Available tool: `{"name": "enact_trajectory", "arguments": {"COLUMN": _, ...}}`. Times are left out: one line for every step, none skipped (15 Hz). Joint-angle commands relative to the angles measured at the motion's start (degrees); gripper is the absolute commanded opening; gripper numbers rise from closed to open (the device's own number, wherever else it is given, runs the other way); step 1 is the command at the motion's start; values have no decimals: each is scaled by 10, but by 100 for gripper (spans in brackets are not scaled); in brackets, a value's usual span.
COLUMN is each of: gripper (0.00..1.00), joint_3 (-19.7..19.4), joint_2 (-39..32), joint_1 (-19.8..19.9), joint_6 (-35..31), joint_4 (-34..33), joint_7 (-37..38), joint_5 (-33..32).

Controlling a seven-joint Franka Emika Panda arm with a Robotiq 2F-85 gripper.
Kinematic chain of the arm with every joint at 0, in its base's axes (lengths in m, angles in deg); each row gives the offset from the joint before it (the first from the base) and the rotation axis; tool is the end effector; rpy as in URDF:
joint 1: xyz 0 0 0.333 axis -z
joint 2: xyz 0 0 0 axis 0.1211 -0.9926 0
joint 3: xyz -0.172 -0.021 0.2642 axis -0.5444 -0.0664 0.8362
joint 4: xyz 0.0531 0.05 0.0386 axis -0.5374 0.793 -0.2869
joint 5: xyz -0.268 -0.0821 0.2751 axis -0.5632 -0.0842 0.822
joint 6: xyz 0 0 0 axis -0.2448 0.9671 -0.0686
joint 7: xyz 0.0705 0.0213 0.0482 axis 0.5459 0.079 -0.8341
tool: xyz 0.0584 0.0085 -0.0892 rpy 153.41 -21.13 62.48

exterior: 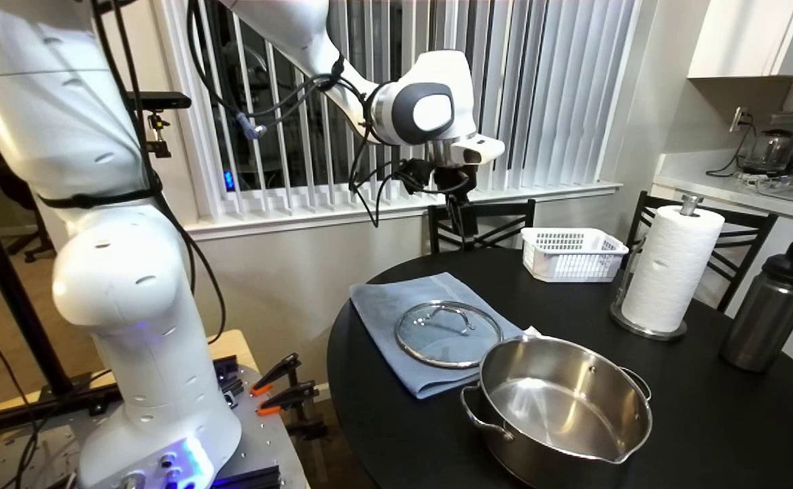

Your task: Place the lid on the pot

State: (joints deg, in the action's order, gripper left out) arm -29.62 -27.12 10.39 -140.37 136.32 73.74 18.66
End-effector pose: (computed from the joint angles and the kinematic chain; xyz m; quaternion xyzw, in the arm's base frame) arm 0.5062 -0.0135 0.3927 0.9614 -0.2571 0.0975 0.0061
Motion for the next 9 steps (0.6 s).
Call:
{"name": "enact_trajectory", "arguments": {"gripper": 100, "joint_3": -2, "joint_2": -8, "joint_1": -7, "joint_6": 1, "joint_4": -7, "joint_7": 2, "joint_5": 2}}
{"name": "enact_trajectory", "arguments": {"gripper": 100, "joint_3": -2, "joint_2": -10, "joint_1": -9, "joint_6": 1, "joint_4": -8, "joint_7": 2, "joint_5": 2}}
{"name": "enact_trajectory", "arguments": {"gripper": 100, "joint_3": -2, "joint_2": -9, "joint_1": -8, "joint_6": 1, "joint_4": -8, "joint_7": 2, "joint_5": 1}}
{"name": "enact_trajectory", "arguments": {"gripper": 100, "joint_3": -4, "joint_2": -8, "joint_1": -7, "joint_6": 1, "joint_4": -8, "joint_7": 2, "joint_5": 1}}
{"name": "enact_trajectory", "arguments": {"gripper": 100, "joint_3": -6, "joint_2": -7, "joint_1": -7, "joint_6": 2, "joint_4": -8, "joint_7": 1, "joint_5": 2}}
{"name": "enact_trajectory", "arguments": {"gripper": 100, "joint_3": -6, "joint_2": -7, "joint_1": -7, "joint_6": 2, "joint_4": -8, "joint_7": 1, "joint_5": 2}}
{"name": "enact_trajectory", "arguments": {"gripper": 100, "joint_3": -6, "joint_2": -7, "joint_1": -7, "joint_6": 2, "joint_4": -8, "joint_7": 1, "joint_5": 2}}
{"name": "enact_trajectory", "arguments": {"gripper": 100, "joint_3": -6, "joint_2": -7, "joint_1": -7, "joint_6": 2, "joint_4": -8, "joint_7": 1, "joint_5": 2}}
{"name": "enact_trajectory", "arguments": {"gripper": 100, "joint_3": -4, "joint_2": -15, "joint_1": -6, "joint_6": -5, "joint_4": -9, "joint_7": 14, "joint_5": -4}}
